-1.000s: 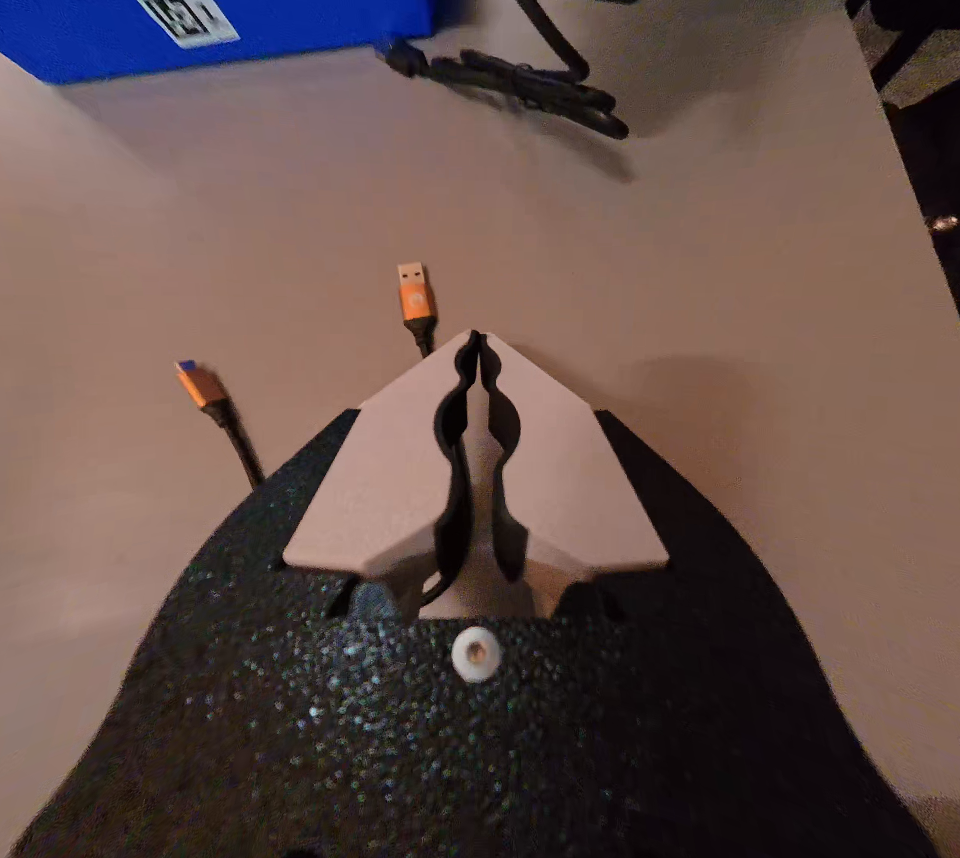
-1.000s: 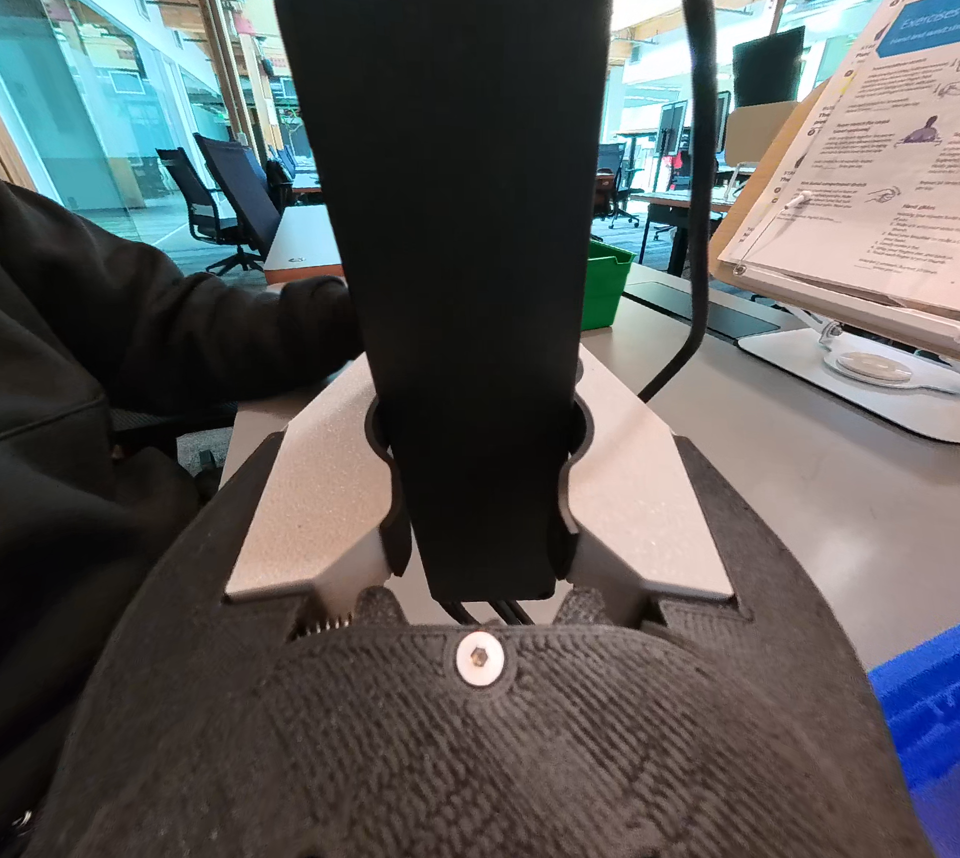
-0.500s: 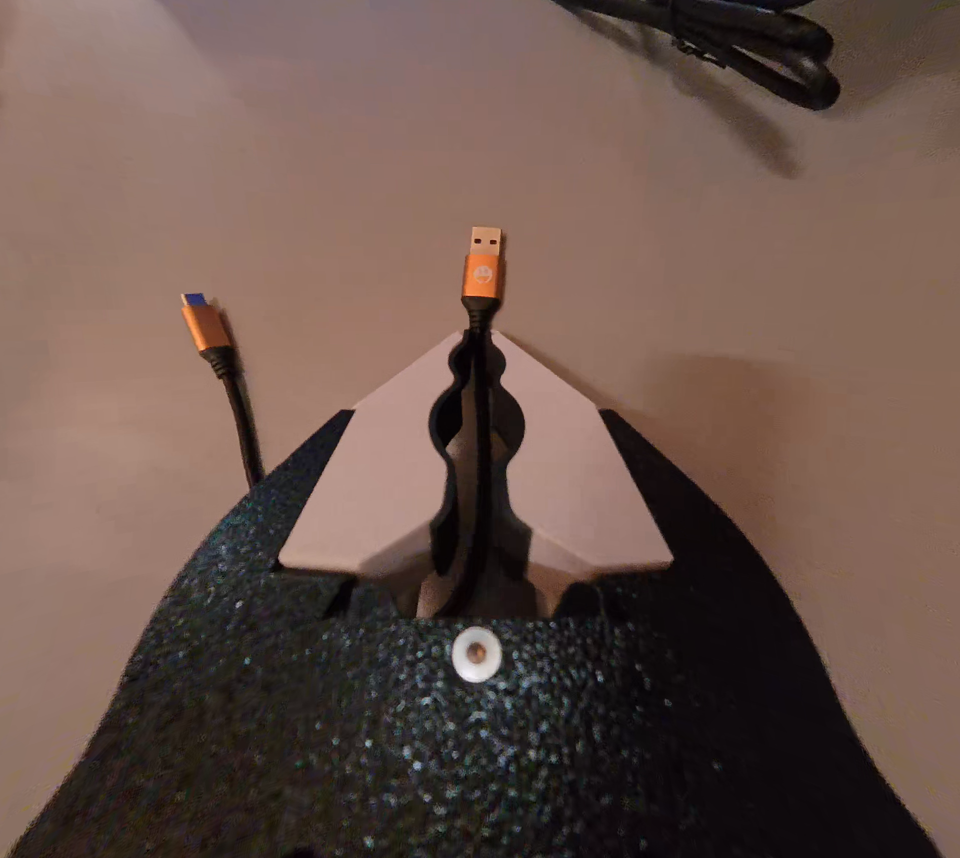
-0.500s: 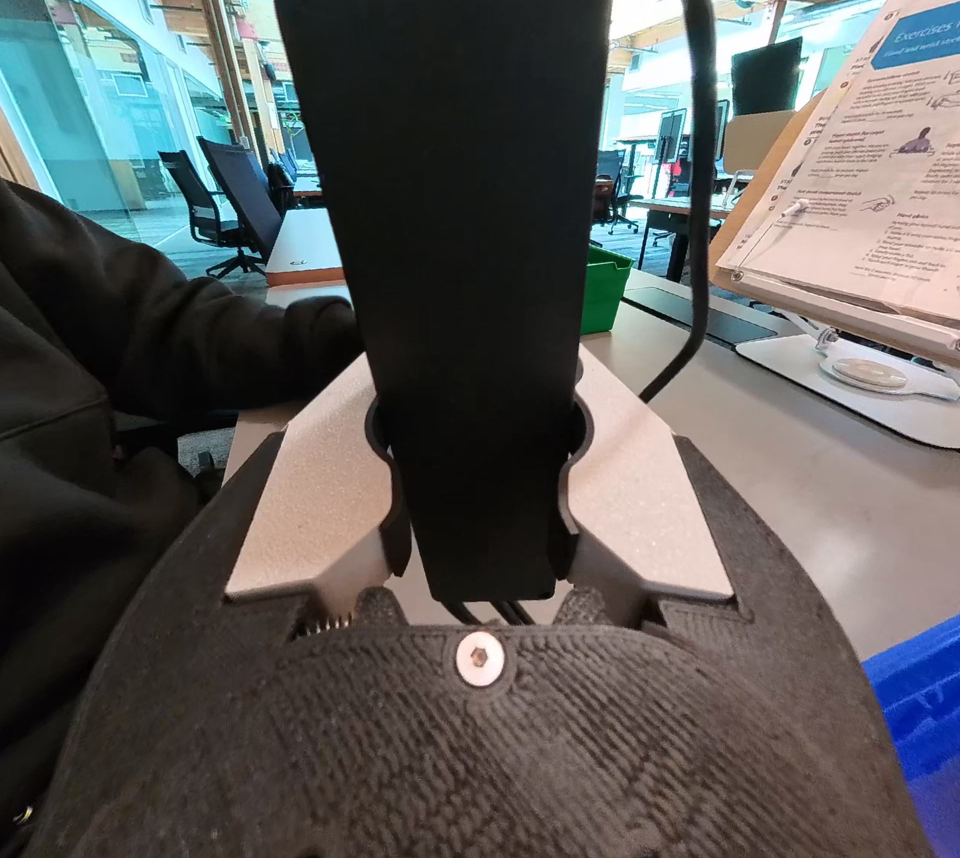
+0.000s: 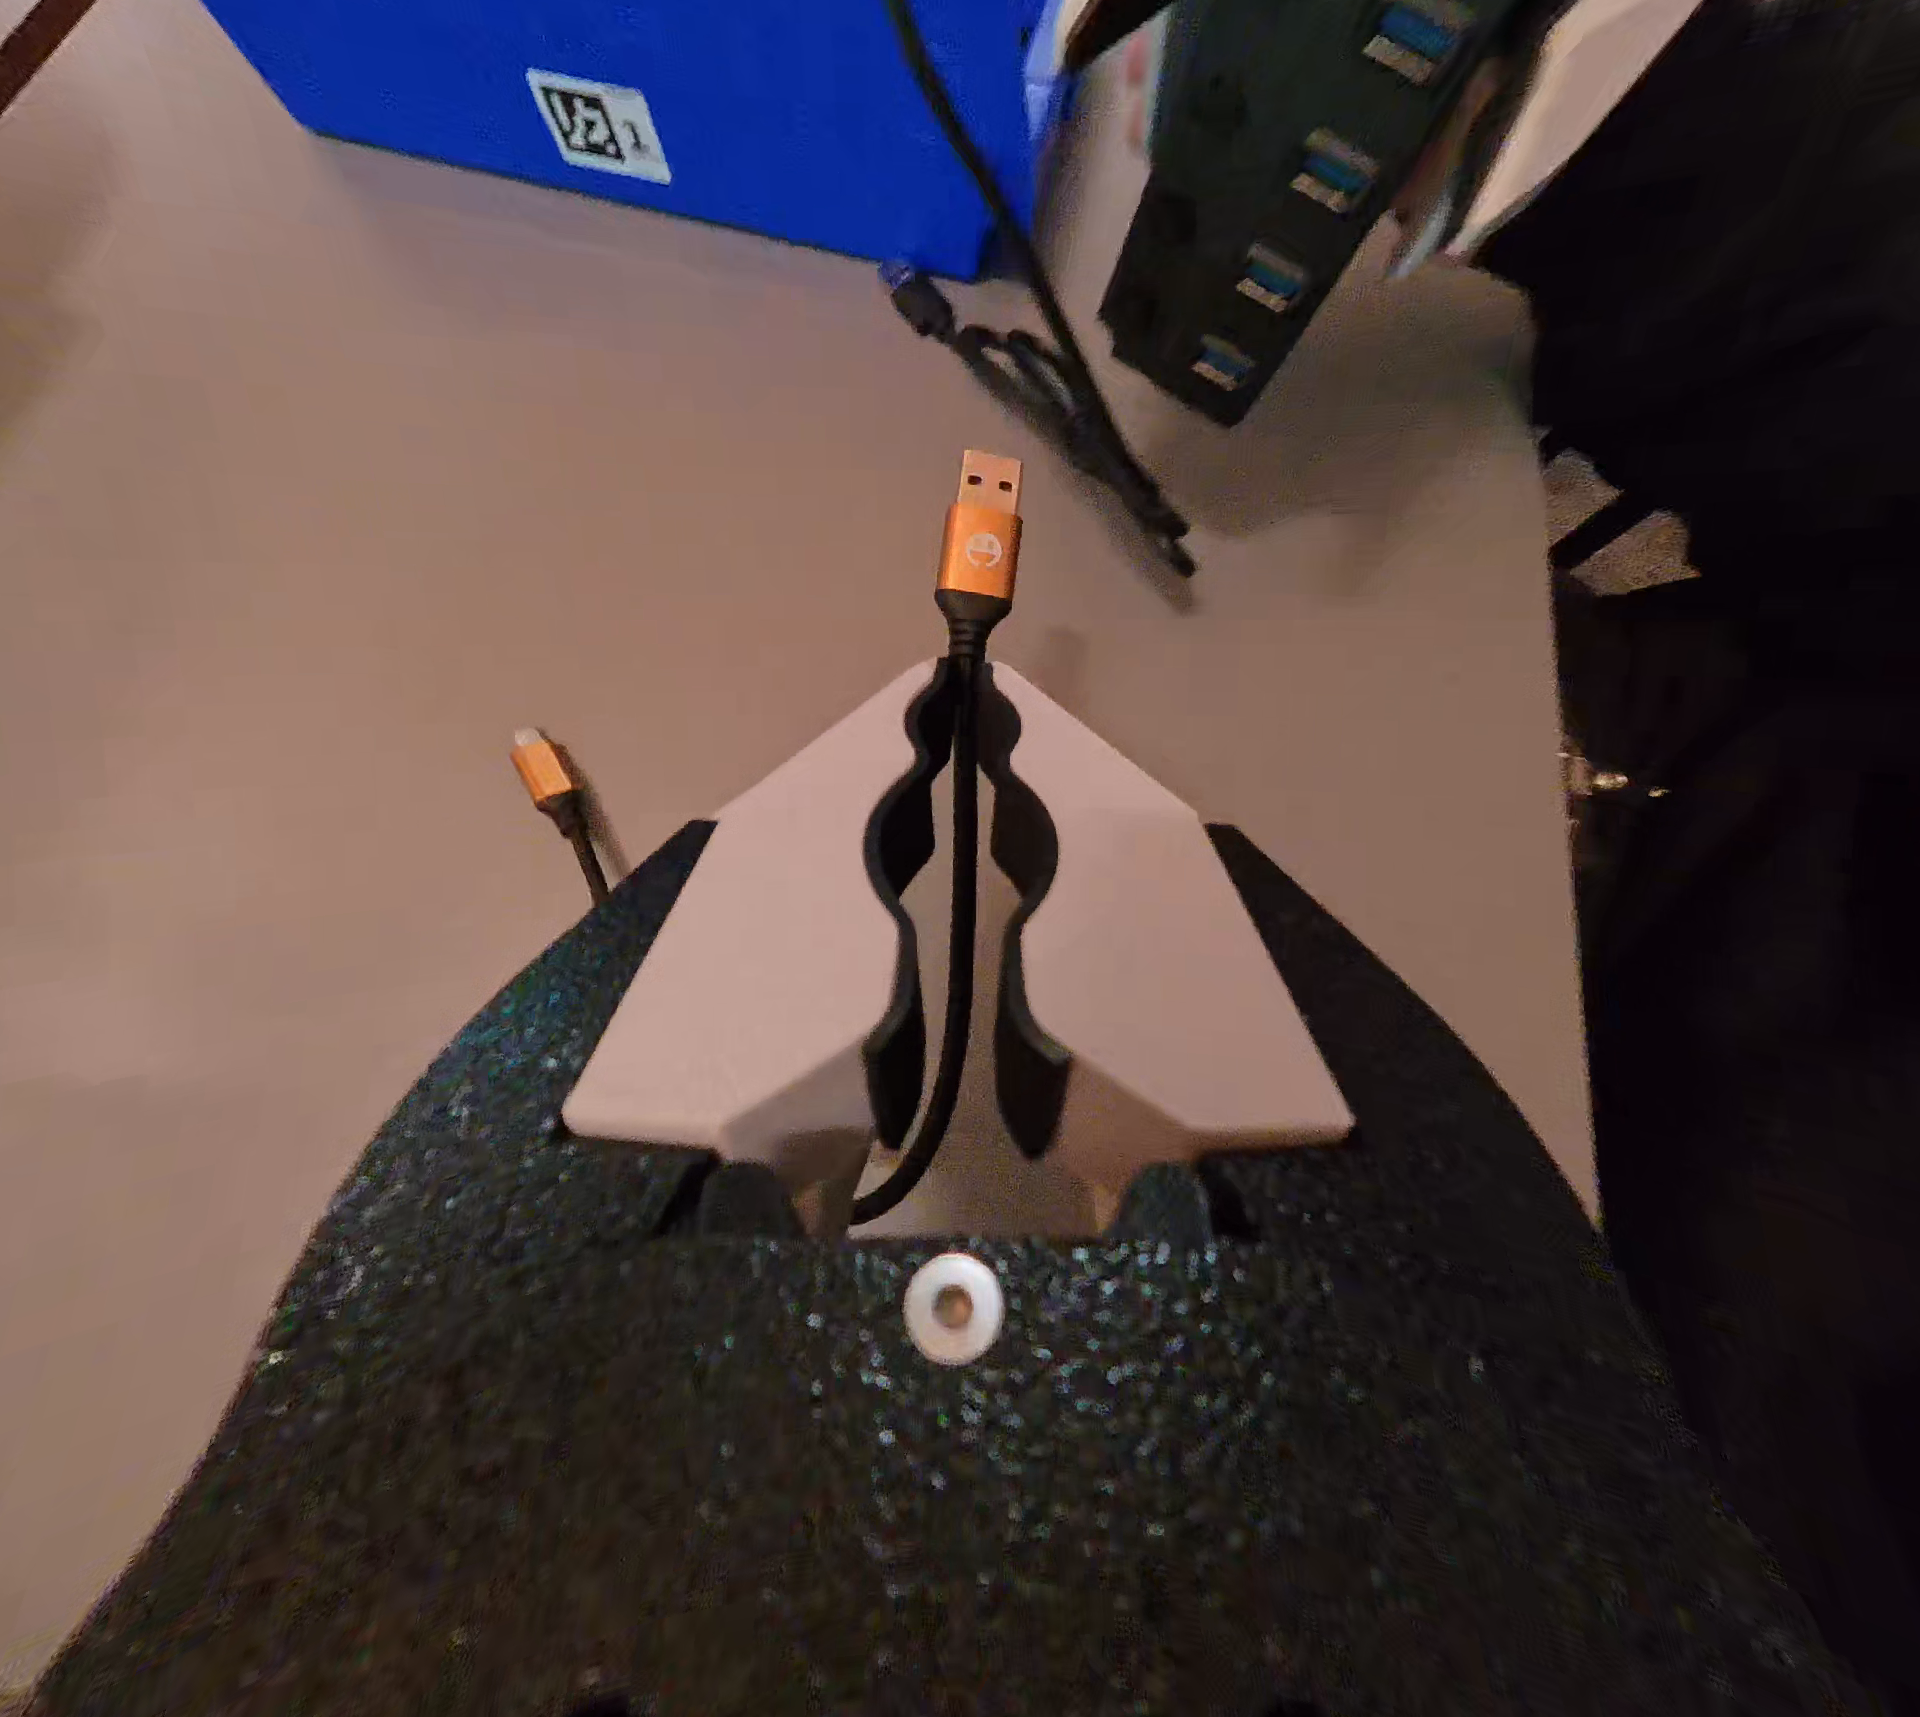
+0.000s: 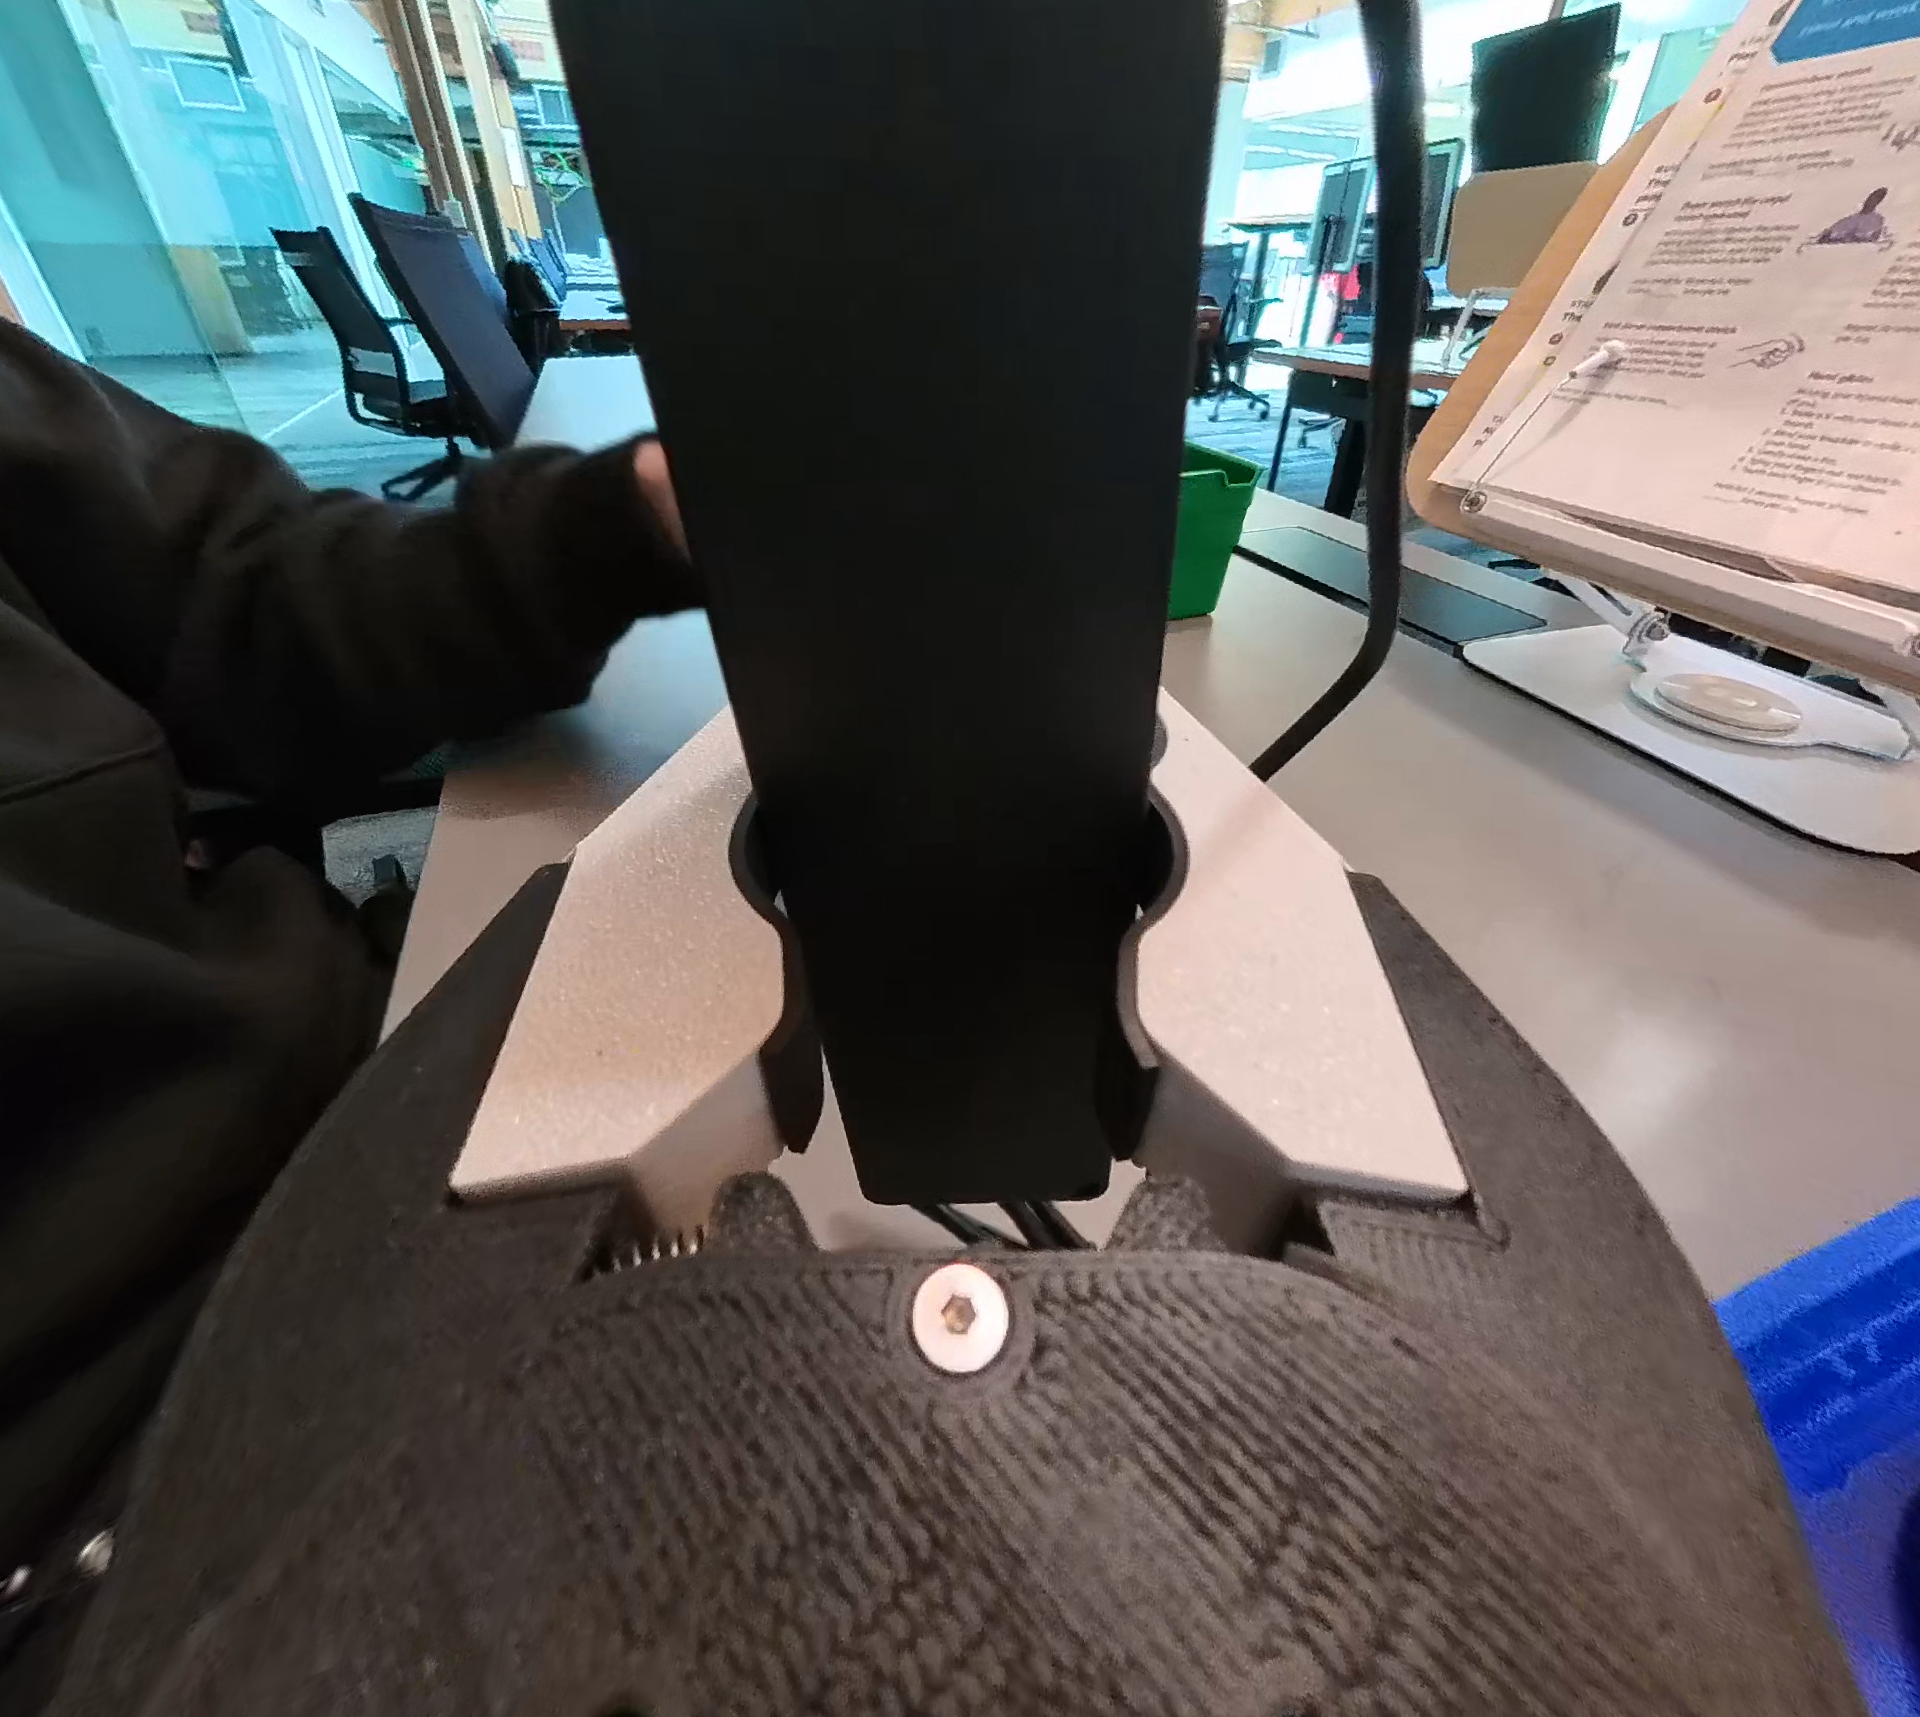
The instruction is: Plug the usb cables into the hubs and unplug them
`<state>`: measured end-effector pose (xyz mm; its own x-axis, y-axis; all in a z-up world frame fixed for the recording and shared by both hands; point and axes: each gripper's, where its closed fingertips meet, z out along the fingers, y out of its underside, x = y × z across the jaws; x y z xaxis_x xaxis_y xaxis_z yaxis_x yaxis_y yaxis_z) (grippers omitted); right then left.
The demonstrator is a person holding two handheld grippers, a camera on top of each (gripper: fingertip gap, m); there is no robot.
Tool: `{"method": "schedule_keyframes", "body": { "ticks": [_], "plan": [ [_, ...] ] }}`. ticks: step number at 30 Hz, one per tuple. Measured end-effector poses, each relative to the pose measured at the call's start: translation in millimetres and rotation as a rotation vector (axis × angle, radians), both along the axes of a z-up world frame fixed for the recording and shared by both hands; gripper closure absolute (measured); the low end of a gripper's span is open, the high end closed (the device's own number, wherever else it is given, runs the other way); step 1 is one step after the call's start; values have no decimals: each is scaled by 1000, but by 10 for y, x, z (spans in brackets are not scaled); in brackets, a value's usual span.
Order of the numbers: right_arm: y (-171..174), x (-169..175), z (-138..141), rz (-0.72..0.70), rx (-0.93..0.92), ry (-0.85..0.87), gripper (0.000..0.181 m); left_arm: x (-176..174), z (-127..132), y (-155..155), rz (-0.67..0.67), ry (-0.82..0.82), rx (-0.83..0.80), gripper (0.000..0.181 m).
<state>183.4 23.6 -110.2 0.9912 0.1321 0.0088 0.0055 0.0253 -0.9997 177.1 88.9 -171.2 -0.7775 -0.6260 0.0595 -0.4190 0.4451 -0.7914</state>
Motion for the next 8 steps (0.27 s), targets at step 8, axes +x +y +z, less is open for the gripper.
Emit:
{"method": "schedule_keyframes", "body": {
  "ticks": [8],
  "plan": [
    [101,-139,-72,58,-17,-23,118,-300,587,-347,-134,56,42,180]
  ]
}}
